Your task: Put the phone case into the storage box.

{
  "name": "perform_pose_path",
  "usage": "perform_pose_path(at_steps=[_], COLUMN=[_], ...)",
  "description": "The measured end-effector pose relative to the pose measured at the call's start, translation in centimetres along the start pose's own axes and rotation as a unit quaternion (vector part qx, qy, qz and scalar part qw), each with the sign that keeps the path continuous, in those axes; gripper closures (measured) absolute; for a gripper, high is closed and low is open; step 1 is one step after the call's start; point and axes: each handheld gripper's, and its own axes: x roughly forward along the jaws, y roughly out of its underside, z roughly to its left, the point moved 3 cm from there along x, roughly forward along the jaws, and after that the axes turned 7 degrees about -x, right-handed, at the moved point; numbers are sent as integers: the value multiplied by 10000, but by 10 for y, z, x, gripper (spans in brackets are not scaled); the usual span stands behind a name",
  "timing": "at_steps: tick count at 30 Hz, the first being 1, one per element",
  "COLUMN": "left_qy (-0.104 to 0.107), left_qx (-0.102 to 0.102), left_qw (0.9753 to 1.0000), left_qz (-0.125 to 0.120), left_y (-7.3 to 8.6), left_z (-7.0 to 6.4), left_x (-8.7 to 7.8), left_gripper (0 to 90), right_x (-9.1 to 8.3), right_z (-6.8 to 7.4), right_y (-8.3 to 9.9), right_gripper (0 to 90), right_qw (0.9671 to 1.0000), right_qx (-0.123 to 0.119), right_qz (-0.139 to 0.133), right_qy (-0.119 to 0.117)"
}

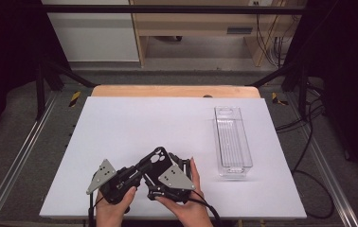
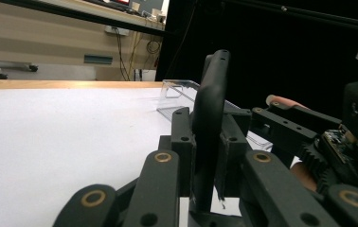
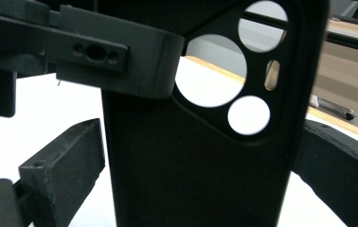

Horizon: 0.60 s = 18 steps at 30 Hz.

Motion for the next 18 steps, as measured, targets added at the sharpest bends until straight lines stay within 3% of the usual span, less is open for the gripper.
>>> perform_pose_path(at_steps=[9, 16, 18], left_qy=[65, 135, 157], left_qx=[-9, -143, -221], left_qw=[10000, 9998, 9996], left_qz=[34, 70, -35], left_y=[2, 1, -1], left_z=[-4, -3, -3], left_x=[2, 3, 2], left_gripper=[809, 804, 782], right_x=[-1, -2, -2], right_z=[-1, -4, -5], right_y=[-1, -3, -3], right_gripper=[122, 141, 143], right_qw=[9999, 9995, 9993], right_qx=[-26, 104, 159], right_qz=[101, 293, 339], right_qy=[32, -110, -100])
